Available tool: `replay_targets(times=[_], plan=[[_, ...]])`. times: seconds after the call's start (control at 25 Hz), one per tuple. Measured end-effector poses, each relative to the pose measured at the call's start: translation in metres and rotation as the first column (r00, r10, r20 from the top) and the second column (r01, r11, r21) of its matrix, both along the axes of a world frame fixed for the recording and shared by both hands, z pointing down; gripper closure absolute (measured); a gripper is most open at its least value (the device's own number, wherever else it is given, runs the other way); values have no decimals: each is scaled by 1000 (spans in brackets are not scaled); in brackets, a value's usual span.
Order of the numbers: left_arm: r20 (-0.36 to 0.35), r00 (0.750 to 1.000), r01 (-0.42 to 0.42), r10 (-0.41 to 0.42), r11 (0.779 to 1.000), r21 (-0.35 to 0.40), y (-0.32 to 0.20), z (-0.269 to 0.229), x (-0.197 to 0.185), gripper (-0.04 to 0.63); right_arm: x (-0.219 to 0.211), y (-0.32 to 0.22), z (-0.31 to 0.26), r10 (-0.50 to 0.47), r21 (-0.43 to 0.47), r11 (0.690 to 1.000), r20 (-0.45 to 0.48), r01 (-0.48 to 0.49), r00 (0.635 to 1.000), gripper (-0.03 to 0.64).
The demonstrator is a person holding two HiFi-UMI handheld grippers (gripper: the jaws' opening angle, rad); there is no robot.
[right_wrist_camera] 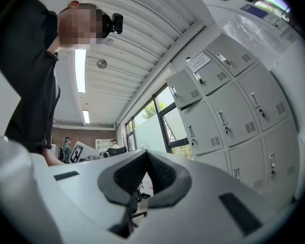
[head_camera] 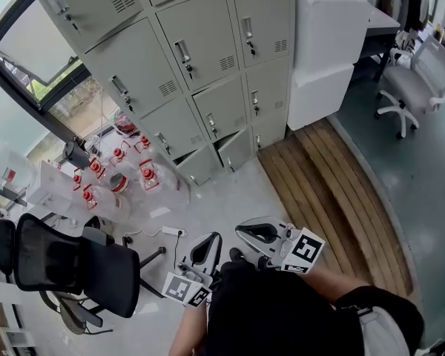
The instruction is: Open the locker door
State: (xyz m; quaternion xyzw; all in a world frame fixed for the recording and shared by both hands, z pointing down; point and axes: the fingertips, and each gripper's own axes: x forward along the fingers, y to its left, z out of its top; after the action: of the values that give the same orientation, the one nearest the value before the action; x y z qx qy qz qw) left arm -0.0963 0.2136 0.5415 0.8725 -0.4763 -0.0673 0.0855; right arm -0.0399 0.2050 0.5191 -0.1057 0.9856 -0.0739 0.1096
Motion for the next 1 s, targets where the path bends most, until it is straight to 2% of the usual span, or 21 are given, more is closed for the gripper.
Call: replay_targets(times=[0.28, 0.48, 0.6, 0.76, 1.0], plan=[[10, 1000, 29, -29, 999, -34, 6, 4, -18, 578, -23, -2, 10, -46, -55, 997, 25, 47, 999, 606], [-6, 998, 58, -58, 998, -35, -7, 6, -37, 578, -40, -18, 14, -65, -61, 996, 29, 66, 997, 606], [-12, 999, 39, -40, 999, -25, -19, 6, -47, 578, -50, -32, 16, -57, -70, 996, 32, 59, 998, 606], [-25, 1000, 2, -2, 1000, -6, -48, 5, -57, 578, -58, -60, 17, -34, -74, 997, 16, 35, 999, 606], [-36, 999, -10, 12, 999, 33, -113, -4, -86, 578, -76, -113, 12, 0, -68, 998, -3, 0, 1000, 606]])
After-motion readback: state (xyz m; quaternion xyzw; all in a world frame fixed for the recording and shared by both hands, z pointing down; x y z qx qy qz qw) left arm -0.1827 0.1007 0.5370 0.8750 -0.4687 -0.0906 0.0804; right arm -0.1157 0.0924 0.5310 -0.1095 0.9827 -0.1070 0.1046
